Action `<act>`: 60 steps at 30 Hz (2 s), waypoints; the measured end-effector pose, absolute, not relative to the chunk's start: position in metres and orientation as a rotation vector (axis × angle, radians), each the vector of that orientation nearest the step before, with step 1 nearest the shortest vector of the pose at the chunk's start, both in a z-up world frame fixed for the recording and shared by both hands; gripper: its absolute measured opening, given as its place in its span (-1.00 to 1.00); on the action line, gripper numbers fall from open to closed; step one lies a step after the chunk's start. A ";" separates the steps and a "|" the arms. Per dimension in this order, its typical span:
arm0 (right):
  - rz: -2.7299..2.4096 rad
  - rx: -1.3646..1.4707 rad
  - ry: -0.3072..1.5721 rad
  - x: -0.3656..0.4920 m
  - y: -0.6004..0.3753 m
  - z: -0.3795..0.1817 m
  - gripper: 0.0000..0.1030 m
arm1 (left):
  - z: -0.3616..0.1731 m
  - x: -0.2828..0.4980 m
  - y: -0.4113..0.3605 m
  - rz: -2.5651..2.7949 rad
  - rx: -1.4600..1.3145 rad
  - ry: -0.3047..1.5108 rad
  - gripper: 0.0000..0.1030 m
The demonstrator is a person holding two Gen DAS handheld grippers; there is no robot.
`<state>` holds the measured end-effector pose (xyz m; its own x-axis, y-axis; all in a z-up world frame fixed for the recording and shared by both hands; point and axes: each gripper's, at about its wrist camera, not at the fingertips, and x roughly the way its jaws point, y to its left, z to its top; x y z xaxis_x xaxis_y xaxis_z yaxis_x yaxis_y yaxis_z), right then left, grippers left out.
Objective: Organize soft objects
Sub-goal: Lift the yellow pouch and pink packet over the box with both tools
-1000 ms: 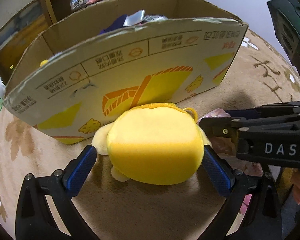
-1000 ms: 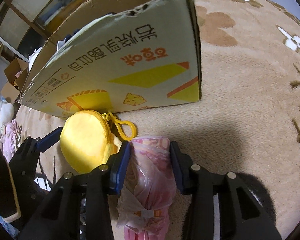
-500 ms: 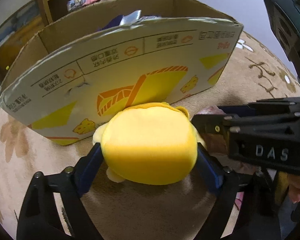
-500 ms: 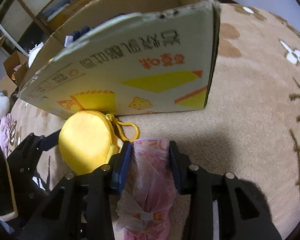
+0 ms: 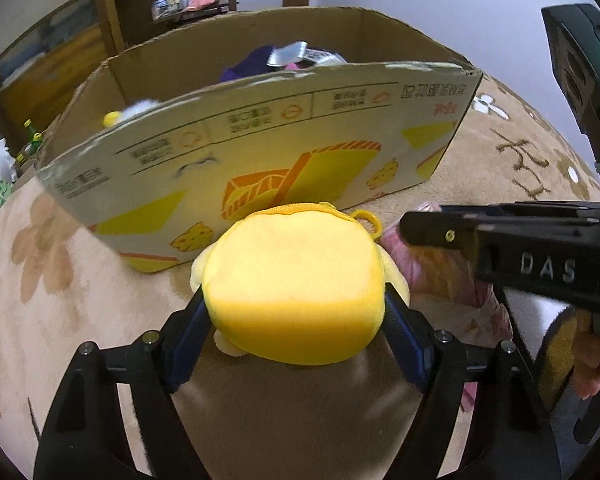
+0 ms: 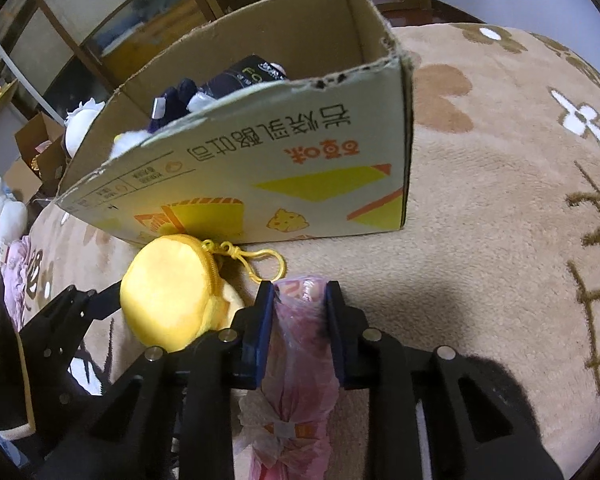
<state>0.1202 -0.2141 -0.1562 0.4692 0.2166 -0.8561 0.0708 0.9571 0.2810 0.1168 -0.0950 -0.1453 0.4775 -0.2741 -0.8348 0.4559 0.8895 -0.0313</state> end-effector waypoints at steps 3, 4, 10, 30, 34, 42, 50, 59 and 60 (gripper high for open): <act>0.079 0.320 1.060 0.114 -0.219 -0.151 -0.49 | -0.142 0.110 -0.089 -0.428 0.196 0.976 0.54; 0.077 0.324 1.052 0.112 -0.218 -0.149 -0.50 | -0.140 0.108 -0.087 -0.423 0.196 0.975 0.54; 0.097 0.303 0.960 0.099 -0.220 -0.124 -0.60 | -0.125 0.096 -0.080 -0.385 0.212 0.930 0.54; 0.117 0.282 0.669 0.056 -0.218 -0.023 -0.69 | -0.057 0.065 -0.047 -0.247 0.189 0.723 0.54; 0.114 0.278 0.618 0.053 -0.218 -0.002 -0.69 | -0.045 0.065 -0.040 -0.221 0.171 0.695 0.54; 0.124 0.245 0.490 0.048 -0.217 0.042 -0.70 | -0.015 0.065 -0.031 -0.192 0.159 0.620 0.54; 0.136 0.221 0.398 0.053 -0.215 0.072 -0.70 | 0.010 0.084 -0.034 -0.177 0.146 0.557 0.54; 0.151 0.169 0.399 0.085 -0.218 0.076 -0.69 | 0.021 0.112 -0.047 -0.169 0.172 0.490 0.54; 0.154 0.169 0.397 0.088 -0.219 0.077 -0.69 | 0.022 0.114 -0.047 -0.170 0.166 0.484 0.55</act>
